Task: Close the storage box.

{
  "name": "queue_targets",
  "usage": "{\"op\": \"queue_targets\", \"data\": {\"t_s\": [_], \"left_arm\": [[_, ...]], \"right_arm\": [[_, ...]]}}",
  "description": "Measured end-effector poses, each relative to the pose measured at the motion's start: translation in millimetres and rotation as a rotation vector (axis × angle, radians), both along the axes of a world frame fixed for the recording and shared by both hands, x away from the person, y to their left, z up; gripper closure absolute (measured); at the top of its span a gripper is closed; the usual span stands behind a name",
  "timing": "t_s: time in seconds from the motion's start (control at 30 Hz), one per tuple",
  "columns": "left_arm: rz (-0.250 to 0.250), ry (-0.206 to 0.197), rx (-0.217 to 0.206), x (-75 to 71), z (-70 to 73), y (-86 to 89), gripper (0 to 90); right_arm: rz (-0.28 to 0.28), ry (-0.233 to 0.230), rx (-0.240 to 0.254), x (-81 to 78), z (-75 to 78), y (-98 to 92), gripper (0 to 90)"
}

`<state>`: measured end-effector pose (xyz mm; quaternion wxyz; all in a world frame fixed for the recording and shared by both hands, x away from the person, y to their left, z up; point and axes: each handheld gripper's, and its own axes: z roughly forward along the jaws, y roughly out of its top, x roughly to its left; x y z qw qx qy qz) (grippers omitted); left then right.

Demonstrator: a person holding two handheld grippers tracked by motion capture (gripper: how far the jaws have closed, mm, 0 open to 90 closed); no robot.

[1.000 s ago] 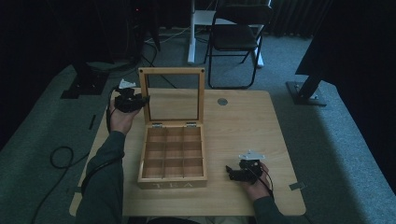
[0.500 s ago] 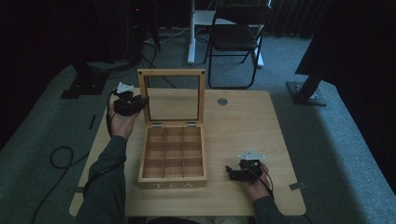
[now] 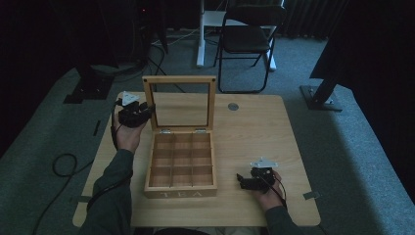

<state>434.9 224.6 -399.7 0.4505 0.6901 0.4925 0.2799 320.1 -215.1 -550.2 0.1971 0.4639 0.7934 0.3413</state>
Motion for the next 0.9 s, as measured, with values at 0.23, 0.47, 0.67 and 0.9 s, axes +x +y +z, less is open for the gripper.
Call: {"op": "queue_targets", "data": {"t_s": [0.23, 0.47, 0.67, 0.9], "left_arm": [[0.023, -0.030, 0.005, -9.7, -2.3, -3.1, 65.4], [0.035, -0.048, -0.003, -19.2, -3.7, -4.5, 65.4], [0.026, -0.061, 0.002, -26.0, -4.6, -3.7, 65.3], [0.024, -0.060, -0.008, -33.4, -5.3, -3.5, 65.0]], "right_arm": [[0.001, -0.001, 0.000, 0.1, -0.1, 0.0, 13.2], [0.000, -0.001, 0.000, 0.1, -0.1, 0.0, 13.2], [0.001, -0.001, 0.000, 0.1, 0.0, 0.0, 13.2], [0.001, -0.001, 0.000, 0.1, 0.0, 0.0, 13.2]]}}
